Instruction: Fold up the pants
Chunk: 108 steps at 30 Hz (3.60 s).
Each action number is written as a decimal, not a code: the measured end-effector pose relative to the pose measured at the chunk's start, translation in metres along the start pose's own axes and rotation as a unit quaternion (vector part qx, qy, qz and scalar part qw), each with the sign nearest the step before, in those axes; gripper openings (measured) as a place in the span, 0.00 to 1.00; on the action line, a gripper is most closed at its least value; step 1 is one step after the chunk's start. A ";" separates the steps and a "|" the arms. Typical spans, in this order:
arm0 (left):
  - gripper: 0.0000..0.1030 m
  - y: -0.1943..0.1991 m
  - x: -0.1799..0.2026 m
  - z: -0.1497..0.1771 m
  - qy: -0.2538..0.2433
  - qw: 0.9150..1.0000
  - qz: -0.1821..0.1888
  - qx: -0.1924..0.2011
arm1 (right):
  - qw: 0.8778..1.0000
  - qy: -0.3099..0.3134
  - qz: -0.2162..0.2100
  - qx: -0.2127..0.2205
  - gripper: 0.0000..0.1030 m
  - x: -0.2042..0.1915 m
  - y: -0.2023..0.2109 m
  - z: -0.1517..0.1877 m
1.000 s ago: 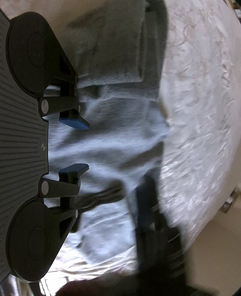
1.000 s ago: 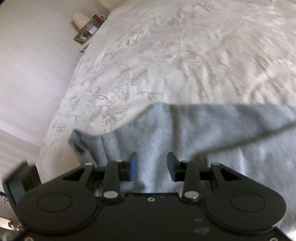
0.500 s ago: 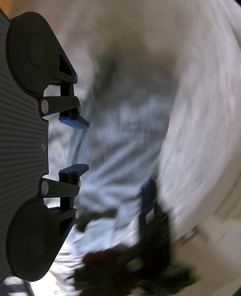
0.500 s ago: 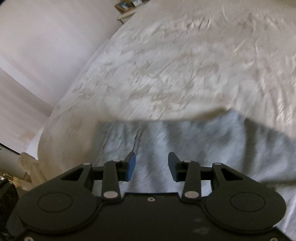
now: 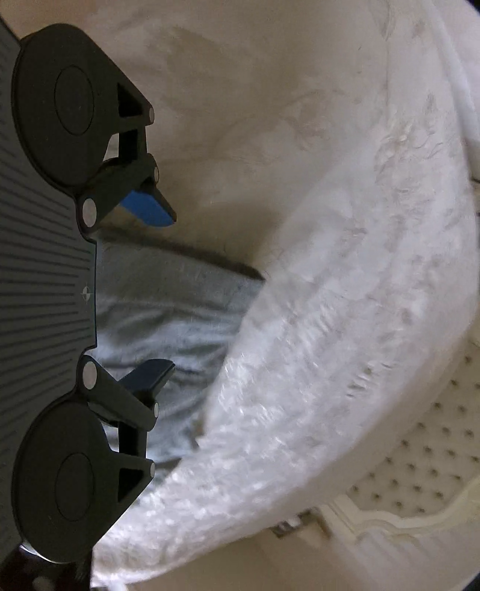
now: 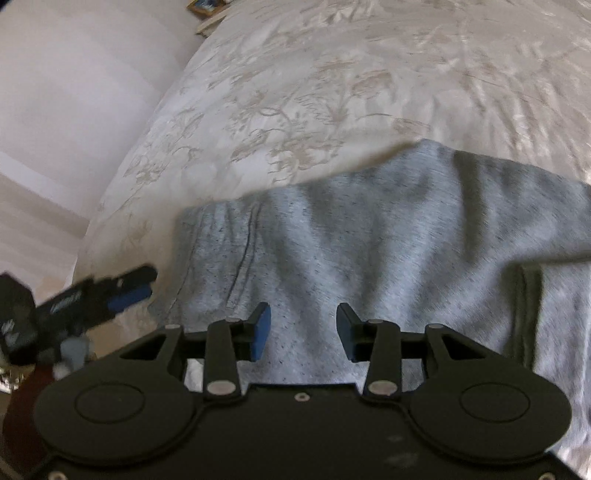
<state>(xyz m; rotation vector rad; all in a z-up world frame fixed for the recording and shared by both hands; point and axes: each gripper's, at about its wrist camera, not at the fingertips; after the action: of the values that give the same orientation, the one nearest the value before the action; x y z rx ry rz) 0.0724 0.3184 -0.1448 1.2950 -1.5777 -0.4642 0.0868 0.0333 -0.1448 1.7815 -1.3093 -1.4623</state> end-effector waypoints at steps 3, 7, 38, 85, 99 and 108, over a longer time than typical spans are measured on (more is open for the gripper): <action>0.77 -0.027 -0.015 -0.003 0.013 0.998 0.007 -0.061 | 1.000 -0.017 0.007 0.006 0.42 0.004 0.007 0.008; 0.96 -0.051 -0.018 0.000 0.011 0.994 0.041 -0.098 | 0.999 -0.037 0.014 0.013 0.42 0.008 0.013 0.017; 0.32 -0.076 0.314 0.103 -0.167 0.967 0.144 -0.131 | 0.988 -0.146 0.012 0.048 0.42 0.193 0.117 0.062; 0.81 -0.074 0.284 0.151 -0.196 0.972 0.042 -0.118 | 0.971 -0.215 0.084 0.070 0.49 0.277 0.133 0.096; 0.81 -0.063 0.259 0.139 -0.155 0.982 0.021 -0.105 | 0.971 -0.233 -0.010 0.049 0.53 0.284 0.120 0.101; 0.81 -0.058 0.257 0.131 -0.143 0.986 0.016 -0.084 | 0.989 -0.113 0.008 0.100 0.19 0.215 0.150 0.073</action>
<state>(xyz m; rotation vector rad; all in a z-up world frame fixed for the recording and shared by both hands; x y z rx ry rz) 0.0088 0.0318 -0.1309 1.1096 -1.7495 -0.7734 -0.0428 -0.2060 -0.1425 1.7597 -1.6317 -1.6107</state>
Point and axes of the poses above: each gripper's, at about its wrist camera, not at the fingertips, and y roughly against the way its jaws point, x to its right, z to its underside, and after that the axes turned 3 degrees about y, right-handed
